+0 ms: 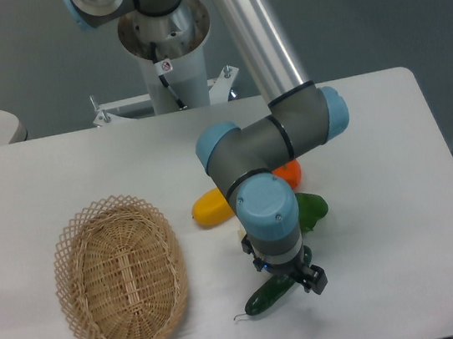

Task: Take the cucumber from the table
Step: 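Move the gripper down over the green cucumber and close on it, then lift the cucumber and carry it toward the wicker basket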

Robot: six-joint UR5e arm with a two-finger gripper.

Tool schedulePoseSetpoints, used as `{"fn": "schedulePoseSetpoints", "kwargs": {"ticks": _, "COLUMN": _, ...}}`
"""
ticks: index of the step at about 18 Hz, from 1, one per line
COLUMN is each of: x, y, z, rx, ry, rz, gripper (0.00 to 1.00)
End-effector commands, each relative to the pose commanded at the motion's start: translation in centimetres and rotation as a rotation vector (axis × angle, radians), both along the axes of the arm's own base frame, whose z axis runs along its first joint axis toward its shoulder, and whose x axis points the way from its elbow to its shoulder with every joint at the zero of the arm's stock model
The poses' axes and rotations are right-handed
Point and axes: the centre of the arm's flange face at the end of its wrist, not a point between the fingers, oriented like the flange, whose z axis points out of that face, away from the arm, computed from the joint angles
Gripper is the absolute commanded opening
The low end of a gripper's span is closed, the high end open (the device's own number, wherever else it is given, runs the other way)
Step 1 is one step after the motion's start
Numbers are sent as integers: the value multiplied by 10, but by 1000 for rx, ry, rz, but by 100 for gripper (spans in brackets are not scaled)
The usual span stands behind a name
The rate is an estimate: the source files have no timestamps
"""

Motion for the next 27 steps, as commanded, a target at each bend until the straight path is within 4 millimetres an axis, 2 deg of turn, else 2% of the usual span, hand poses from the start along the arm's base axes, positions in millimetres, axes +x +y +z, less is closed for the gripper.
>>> {"fn": "schedulePoseSetpoints", "kwargs": {"ticks": 13, "x": 3, "y": -3, "z": -34, "rx": -4, "ry": 2, "rz": 2, "gripper": 100}}
{"fn": "schedulePoseSetpoints", "kwargs": {"ticks": 18, "x": 8, "y": -4, "z": -40, "rx": -7, "ry": 1, "rz": -3, "gripper": 100}}
{"fn": "schedulePoseSetpoints", "kwargs": {"ticks": 19, "x": 8, "y": -4, "z": -40, "rx": -8, "ry": 2, "rz": -2, "gripper": 96}}
{"fn": "schedulePoseSetpoints", "kwargs": {"ticks": 21, "x": 6, "y": -3, "z": -37, "rx": -5, "ry": 3, "rz": -10, "gripper": 55}}
{"fn": "schedulePoseSetpoints", "kwargs": {"ticks": 22, "x": 6, "y": -3, "z": -37, "rx": -4, "ry": 4, "rz": -12, "gripper": 39}}
{"fn": "schedulePoseSetpoints", "kwargs": {"ticks": 23, "x": 6, "y": -3, "z": -37, "rx": -5, "ry": 3, "rz": -13, "gripper": 33}}
{"fn": "schedulePoseSetpoints", "kwargs": {"ticks": 27, "x": 5, "y": -3, "z": -35, "rx": -4, "ry": 5, "rz": -21, "gripper": 24}}
